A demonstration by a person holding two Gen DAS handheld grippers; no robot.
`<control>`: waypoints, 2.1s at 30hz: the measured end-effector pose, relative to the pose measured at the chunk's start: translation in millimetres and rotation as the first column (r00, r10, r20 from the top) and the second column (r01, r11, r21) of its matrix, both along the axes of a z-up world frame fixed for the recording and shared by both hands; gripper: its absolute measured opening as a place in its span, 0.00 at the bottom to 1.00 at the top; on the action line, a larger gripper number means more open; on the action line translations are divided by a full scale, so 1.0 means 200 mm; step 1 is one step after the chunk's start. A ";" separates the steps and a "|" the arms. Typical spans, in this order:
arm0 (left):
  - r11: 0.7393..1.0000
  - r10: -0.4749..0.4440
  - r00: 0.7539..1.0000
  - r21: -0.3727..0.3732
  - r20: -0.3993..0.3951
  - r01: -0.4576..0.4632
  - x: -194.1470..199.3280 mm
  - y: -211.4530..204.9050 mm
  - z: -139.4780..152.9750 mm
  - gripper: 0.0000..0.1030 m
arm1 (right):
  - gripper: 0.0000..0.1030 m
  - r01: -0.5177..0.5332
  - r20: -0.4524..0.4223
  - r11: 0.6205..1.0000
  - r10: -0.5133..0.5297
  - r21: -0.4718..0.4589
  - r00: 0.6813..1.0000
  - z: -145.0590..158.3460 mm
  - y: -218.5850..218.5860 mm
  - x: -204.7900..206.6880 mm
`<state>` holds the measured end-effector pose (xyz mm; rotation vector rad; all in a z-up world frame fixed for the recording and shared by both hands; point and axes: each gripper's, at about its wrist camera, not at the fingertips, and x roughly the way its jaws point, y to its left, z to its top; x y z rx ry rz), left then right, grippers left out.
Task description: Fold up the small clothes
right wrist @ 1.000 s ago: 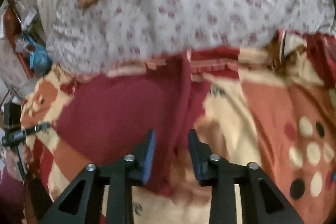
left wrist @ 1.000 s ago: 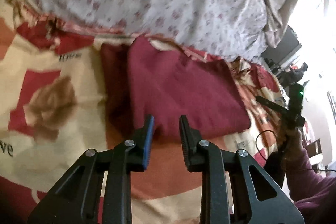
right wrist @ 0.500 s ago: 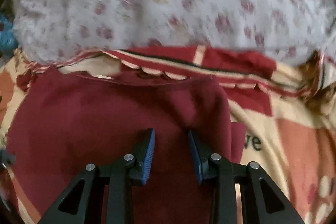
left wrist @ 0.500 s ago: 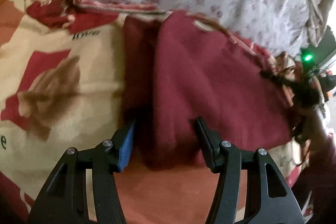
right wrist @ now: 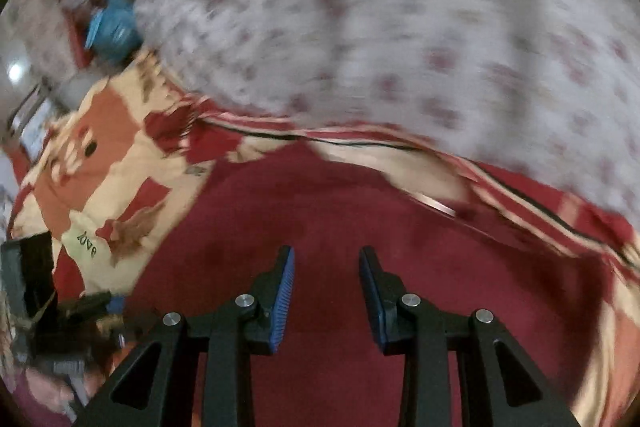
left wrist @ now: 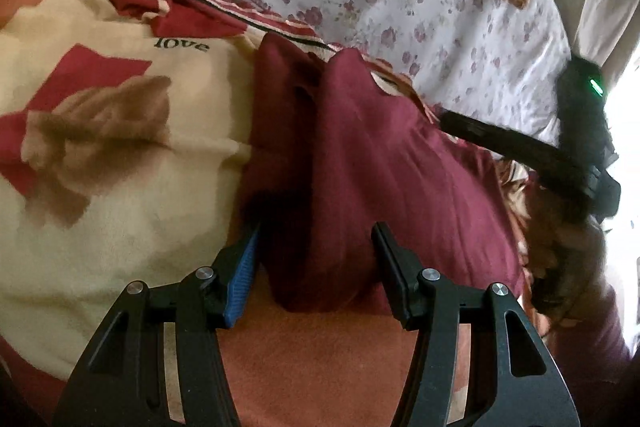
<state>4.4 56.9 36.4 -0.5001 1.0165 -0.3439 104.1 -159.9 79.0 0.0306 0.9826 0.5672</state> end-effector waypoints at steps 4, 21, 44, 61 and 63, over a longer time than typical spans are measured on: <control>1.000 -0.021 1.000 -0.017 0.006 0.021 0.01 0.00 0.00 0.55 | 0.30 -0.034 -0.073 0.999 0.035 0.018 0.997 -0.13 0.30 0.17; 0.998 -0.024 0.999 -0.055 -0.021 0.023 0.02 0.04 -0.01 0.55 | 0.74 -0.081 -0.115 0.981 0.061 -0.179 0.992 -0.21 0.77 0.22; 0.996 -0.046 0.993 -0.076 0.110 0.055 0.09 -0.10 0.05 0.62 | 0.20 -0.030 -0.091 0.994 0.039 0.107 0.995 0.04 0.28 0.10; 0.994 -0.068 0.992 -0.075 0.108 0.077 0.07 -0.10 0.06 0.41 | 0.67 -0.073 -0.165 0.996 0.064 -0.050 0.984 0.02 0.48 0.24; 0.994 -0.067 0.992 -0.079 0.106 0.076 0.07 -0.10 0.06 0.41 | 0.67 -0.072 -0.188 0.995 0.058 -0.072 0.981 -0.01 0.51 0.25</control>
